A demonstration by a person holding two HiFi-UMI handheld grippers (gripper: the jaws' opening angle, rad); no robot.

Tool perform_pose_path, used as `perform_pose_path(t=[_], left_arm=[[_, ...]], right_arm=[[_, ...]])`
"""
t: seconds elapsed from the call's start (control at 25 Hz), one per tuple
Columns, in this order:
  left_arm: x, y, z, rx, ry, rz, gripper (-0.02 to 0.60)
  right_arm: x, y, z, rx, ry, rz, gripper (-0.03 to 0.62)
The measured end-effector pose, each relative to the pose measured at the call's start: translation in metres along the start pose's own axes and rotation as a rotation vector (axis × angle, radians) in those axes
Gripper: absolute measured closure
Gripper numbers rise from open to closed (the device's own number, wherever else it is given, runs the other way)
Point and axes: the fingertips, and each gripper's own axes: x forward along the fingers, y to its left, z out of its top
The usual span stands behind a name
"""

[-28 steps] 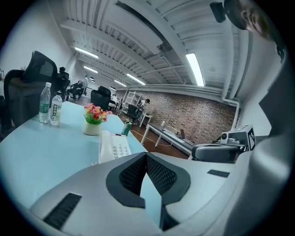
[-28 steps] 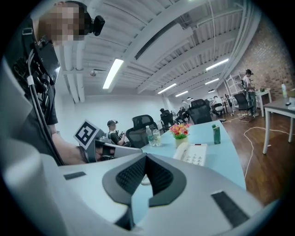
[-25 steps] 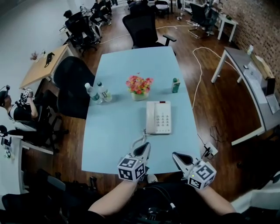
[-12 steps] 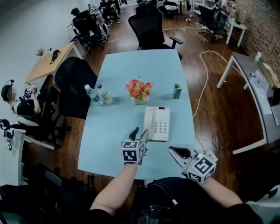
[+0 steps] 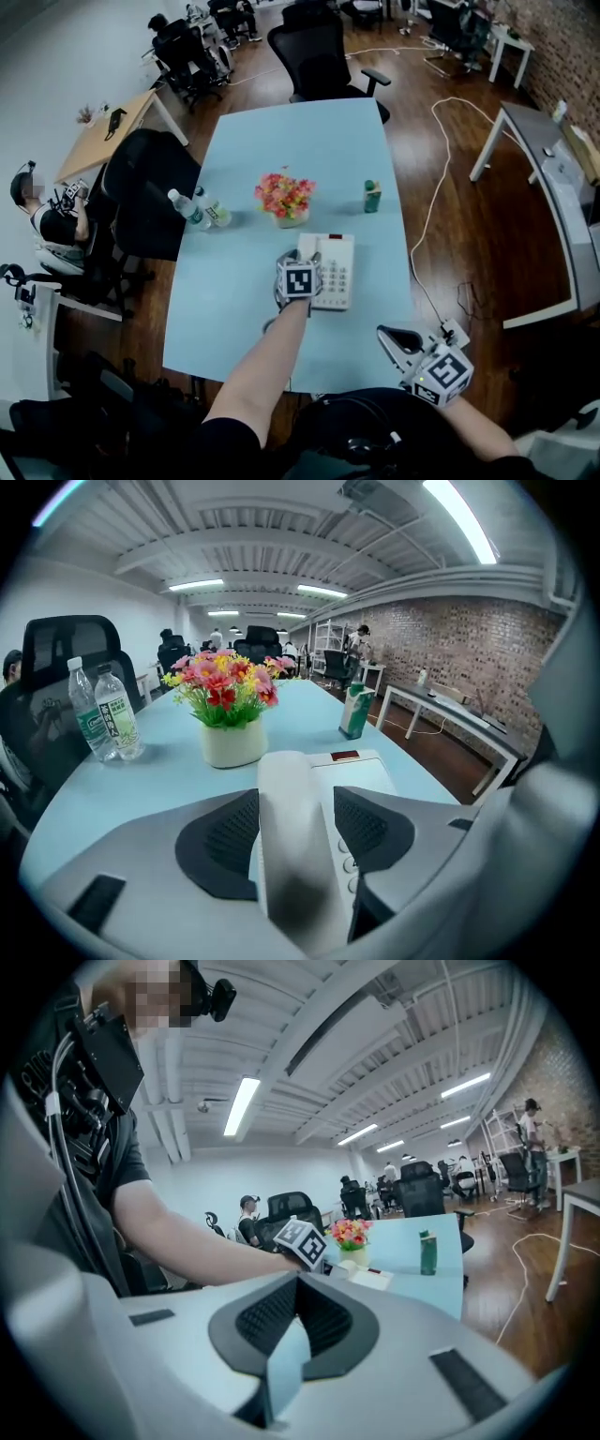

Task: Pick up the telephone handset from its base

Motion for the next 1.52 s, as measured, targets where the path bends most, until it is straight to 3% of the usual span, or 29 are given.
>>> perform_pose_path(t=[0.16, 0.36, 0.64, 0.92, 1.2, 1.32, 1.52], left_arm=[[0.014, 0.009, -0.006, -0.013, 0.032, 0.039, 0.333], [0.024, 0.01, -0.015, -0.053, 0.059, 0.031, 0.333], [0.002, 0.005, -0.002, -0.044, 0.013, 0.013, 0.347], [-0.083, -0.004, 0.024, -0.093, -0.198, -0.163, 0.347], [-0.209, 0.008, 0.016, -0.213, -0.386, -0.353, 0.347], [-0.259, 0.013, -0.005, -0.207, -0.425, -0.403, 0.347], [-0.312, 0.026, -0.052, -0.206, -0.42, -0.425, 0.347]], right_arm=[[-0.01, -0.015, -0.007, 0.029, -0.008, -0.035, 0.576], [-0.02, -0.025, -0.01, 0.045, -0.017, -0.069, 0.576], [-0.02, -0.015, -0.008, 0.048, -0.027, -0.072, 0.576], [0.002, 0.016, -0.001, 0.04, -0.041, -0.023, 0.576], [0.029, 0.052, -0.002, 0.086, -0.05, 0.037, 0.576], [0.036, 0.068, -0.006, 0.09, -0.044, 0.037, 0.576], [0.044, 0.097, -0.015, 0.077, -0.033, 0.052, 0.576]])
